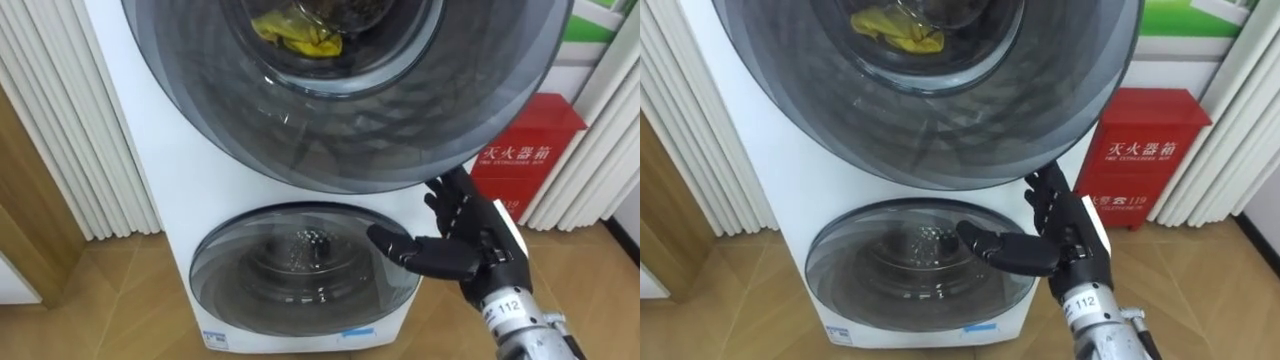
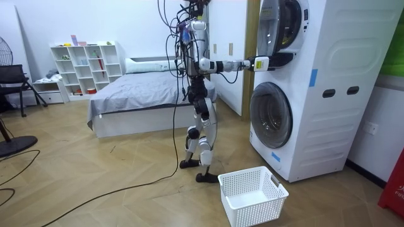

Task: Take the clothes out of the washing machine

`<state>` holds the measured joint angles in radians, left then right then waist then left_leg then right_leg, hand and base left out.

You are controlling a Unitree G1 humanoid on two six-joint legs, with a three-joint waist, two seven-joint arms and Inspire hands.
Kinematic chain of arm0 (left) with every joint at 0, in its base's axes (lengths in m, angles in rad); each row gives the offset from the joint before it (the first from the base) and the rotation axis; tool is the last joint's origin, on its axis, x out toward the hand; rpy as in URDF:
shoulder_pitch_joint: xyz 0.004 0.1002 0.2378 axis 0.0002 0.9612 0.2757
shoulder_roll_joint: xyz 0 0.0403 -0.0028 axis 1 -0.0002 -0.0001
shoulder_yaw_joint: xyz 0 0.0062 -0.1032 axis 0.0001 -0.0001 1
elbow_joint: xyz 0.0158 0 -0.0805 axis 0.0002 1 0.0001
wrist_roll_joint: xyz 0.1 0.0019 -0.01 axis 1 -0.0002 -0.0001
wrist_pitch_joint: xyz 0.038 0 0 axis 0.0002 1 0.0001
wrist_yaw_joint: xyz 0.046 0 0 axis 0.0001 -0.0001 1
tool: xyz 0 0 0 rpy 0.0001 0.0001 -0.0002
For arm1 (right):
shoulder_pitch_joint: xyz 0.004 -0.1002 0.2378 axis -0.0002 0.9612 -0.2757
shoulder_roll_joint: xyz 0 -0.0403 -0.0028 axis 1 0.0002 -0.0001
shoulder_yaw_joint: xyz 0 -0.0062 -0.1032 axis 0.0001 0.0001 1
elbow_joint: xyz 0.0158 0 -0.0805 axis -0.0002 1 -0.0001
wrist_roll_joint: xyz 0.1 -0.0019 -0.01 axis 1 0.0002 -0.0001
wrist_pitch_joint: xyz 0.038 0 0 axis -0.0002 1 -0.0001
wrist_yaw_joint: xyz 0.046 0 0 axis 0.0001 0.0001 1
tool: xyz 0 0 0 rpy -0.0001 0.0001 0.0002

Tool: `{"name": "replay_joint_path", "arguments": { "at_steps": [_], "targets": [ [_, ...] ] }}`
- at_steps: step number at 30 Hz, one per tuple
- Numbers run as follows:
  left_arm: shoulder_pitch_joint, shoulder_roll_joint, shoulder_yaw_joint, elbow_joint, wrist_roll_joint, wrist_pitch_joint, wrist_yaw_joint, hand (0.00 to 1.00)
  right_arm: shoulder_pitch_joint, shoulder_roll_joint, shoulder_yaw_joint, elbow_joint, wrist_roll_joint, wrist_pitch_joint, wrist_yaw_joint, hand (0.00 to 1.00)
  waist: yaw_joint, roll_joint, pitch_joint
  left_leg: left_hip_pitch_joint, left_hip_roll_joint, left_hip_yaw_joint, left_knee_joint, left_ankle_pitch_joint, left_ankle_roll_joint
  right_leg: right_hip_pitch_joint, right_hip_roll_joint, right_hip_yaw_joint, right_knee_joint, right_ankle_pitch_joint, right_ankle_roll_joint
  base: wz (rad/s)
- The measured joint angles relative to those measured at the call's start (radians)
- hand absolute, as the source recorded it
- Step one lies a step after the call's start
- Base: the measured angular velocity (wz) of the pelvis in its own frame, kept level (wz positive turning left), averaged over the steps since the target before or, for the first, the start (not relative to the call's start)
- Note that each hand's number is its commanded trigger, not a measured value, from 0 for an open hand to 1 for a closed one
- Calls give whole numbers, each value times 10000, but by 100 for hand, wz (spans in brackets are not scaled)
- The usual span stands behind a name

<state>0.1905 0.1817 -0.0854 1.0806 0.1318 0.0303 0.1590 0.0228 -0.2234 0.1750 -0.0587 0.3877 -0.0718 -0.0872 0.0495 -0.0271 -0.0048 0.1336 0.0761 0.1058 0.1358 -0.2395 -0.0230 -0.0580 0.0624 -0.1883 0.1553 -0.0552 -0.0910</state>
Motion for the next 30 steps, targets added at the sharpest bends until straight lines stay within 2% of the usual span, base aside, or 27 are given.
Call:
{"name": "replay_joint_path", "arguments": {
  "at_steps": [8,11,13,19,23,30],
  "targets": [
    [-27,0,-159,85,-145,-382,64,0,0,24,5,-484,85,85,43,0,76,31,30,-20,1,341,-3,2,2,-222,116,498,122,-3,-1,-14],
    [-26,-17,-145,134,-118,-397,46,0,5,-128,-79,-1238,185,518,35,0,-166,87,61,-36,-6,351,-2,2,2,-274,112,527,165,-10,-11,-9],
    [-63,-15,-138,398,-105,-444,26,0,4,-407,-248,-1857,355,705,28,0,-216,90,64,5,-3,510,12,2,3,-313,124,615,230,-26,-33,-19],
    [-160,52,-45,409,-89,-452,-332,0,-284,-529,-1055,-3529,363,712,46,0,-319,87,64,109,4,597,8,2,3,-330,183,809,325,-89,-49,-10],
    [-188,97,-44,410,-49,-453,-412,0,-472,-529,-1206,-4045,408,603,172,0,-446,79,67,134,25,844,9,2,2,-318,195,825,325,-87,-62,-3],
    [-416,219,-18,372,207,-458,-632,0,-680,-529,-1270,-4786,423,507,340,0,-486,78,51,3,33,983,33,4,0,-494,252,997,319,-47,-82,-5]
  ]
}}
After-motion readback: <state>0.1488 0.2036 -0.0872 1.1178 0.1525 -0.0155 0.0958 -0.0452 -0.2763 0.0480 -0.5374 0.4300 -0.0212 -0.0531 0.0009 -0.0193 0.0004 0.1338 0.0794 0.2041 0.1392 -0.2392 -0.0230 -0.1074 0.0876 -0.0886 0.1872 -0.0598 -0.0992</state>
